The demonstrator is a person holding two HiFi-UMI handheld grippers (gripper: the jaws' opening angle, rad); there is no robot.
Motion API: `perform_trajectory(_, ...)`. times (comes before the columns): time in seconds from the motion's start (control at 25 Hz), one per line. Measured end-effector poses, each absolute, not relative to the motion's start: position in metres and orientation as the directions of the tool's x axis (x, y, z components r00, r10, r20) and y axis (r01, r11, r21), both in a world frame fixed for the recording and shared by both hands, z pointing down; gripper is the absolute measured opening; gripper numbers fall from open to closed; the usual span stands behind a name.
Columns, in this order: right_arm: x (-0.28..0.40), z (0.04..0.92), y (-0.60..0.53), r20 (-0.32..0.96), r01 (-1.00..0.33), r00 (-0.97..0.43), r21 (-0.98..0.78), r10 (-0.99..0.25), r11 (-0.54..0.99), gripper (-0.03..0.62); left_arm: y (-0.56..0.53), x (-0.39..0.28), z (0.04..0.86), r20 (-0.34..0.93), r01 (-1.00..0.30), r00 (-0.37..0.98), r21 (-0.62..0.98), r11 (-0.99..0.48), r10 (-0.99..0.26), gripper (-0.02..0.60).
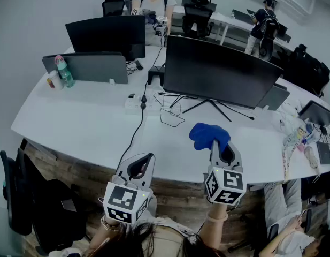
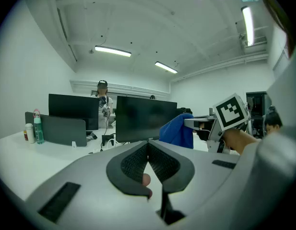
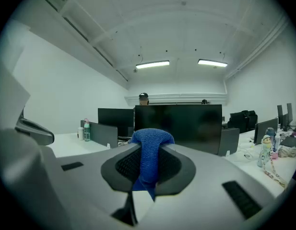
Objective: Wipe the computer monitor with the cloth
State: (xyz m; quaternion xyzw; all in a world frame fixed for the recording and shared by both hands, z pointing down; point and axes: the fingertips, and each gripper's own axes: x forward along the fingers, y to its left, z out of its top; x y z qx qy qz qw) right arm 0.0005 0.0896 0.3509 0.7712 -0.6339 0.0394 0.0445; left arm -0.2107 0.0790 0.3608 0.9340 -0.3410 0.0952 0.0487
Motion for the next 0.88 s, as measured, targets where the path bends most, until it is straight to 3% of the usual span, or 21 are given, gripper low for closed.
perform_trajectory(0.88,-0.003,0.366,0.016,0.152,-0.979,0.183,-0.063,-0.971,-0.195,0.063,-0.005,-0.208,0.372,0.24,-0.628,0.763,0.056,-0.776,-0.6,0.009)
